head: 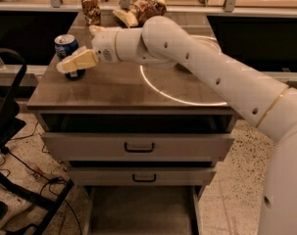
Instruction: Place pepsi can into bottom drawer
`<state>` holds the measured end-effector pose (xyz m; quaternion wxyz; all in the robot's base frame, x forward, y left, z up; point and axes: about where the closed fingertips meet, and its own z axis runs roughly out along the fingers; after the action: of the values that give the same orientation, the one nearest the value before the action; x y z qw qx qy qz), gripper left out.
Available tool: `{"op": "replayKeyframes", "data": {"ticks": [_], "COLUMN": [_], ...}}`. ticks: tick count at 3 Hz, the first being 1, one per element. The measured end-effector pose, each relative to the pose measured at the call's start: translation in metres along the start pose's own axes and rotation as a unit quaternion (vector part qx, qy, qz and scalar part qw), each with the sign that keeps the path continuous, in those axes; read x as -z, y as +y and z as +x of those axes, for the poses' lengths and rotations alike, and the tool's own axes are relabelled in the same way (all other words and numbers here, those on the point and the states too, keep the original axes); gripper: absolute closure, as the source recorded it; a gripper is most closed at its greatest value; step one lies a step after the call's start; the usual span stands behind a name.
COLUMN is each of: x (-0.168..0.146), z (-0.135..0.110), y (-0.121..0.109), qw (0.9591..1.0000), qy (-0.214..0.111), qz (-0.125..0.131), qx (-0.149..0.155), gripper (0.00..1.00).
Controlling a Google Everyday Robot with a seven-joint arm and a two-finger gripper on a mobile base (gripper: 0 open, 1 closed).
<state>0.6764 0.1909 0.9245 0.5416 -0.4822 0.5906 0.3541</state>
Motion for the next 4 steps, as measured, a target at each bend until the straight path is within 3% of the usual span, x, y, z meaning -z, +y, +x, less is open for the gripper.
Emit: {"op": "replayKeyframes", "data": {"ticks": [1, 2, 3, 4], "x": [-0.025, -0.044, -0.048, -0.049], "z": [-0.007, -0.008, -0.009, -0.009], "y": [0.022, 0.037, 0.041, 0.043], "qw": [0.9989, 0.9978, 0.9975, 0.9974], "qy": [-0.023, -0.036, -0.037, -0.037], "qz": [-0.038, -0.055, -0.059, -0.061], "qx": [-0.01, -0.011, -0.011, -0.011], "gripper": [0.0, 0.17, 0.49, 0.72]}}
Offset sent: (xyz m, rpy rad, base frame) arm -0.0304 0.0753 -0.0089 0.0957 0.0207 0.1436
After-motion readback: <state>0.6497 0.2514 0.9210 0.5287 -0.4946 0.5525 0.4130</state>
